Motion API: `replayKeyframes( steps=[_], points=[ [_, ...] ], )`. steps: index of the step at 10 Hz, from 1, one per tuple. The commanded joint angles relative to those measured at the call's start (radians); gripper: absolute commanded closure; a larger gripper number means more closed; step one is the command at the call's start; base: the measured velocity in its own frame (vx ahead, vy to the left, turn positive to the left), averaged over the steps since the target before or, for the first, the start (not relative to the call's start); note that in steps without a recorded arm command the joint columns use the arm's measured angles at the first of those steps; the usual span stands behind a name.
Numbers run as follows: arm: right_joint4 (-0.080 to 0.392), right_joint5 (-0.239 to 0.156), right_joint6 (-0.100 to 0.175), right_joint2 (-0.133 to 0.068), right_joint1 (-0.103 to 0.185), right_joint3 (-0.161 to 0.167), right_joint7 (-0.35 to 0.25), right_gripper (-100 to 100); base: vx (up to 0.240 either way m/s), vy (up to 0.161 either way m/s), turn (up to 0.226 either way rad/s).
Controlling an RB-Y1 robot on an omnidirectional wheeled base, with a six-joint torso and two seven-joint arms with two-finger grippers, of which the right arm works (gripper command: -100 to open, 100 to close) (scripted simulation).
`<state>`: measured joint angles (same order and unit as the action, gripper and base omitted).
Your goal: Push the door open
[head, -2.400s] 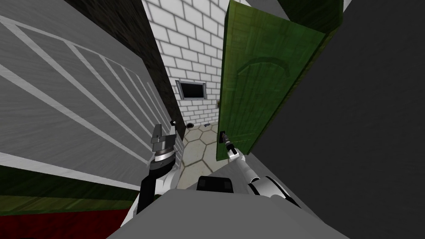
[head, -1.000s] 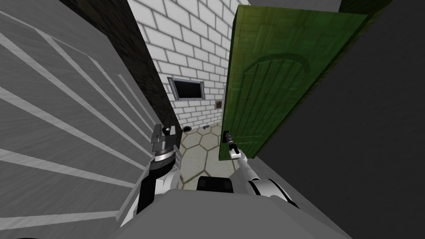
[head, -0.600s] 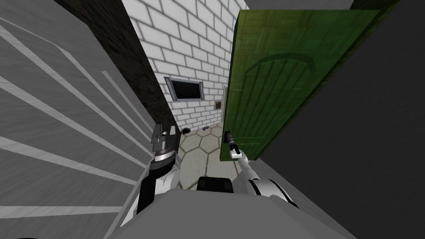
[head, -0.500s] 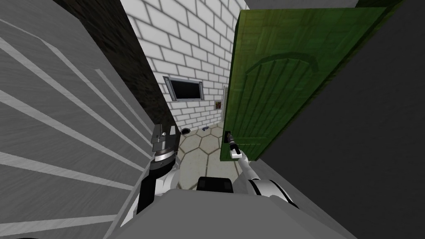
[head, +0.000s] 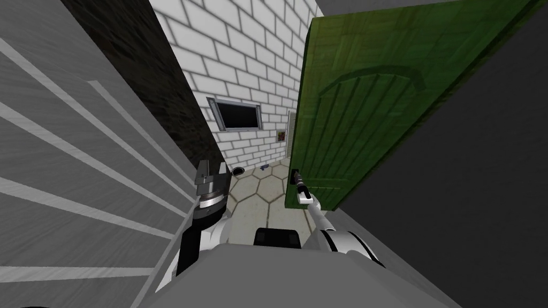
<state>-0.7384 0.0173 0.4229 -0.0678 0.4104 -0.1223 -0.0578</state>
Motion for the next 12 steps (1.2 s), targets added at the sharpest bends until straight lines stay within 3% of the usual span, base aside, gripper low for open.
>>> replayKeyframes(
  steps=[1, 12],
  points=[
    [-0.010, -0.004, 0.004, -0.014, -0.002, -0.017, 0.005, 100, 0.169, 0.095, -0.049],
    [-0.003, -0.032, 0.006, -0.052, -0.010, -0.114, 0.034, 100, 0.168, 0.078, -0.051]
  ],
)
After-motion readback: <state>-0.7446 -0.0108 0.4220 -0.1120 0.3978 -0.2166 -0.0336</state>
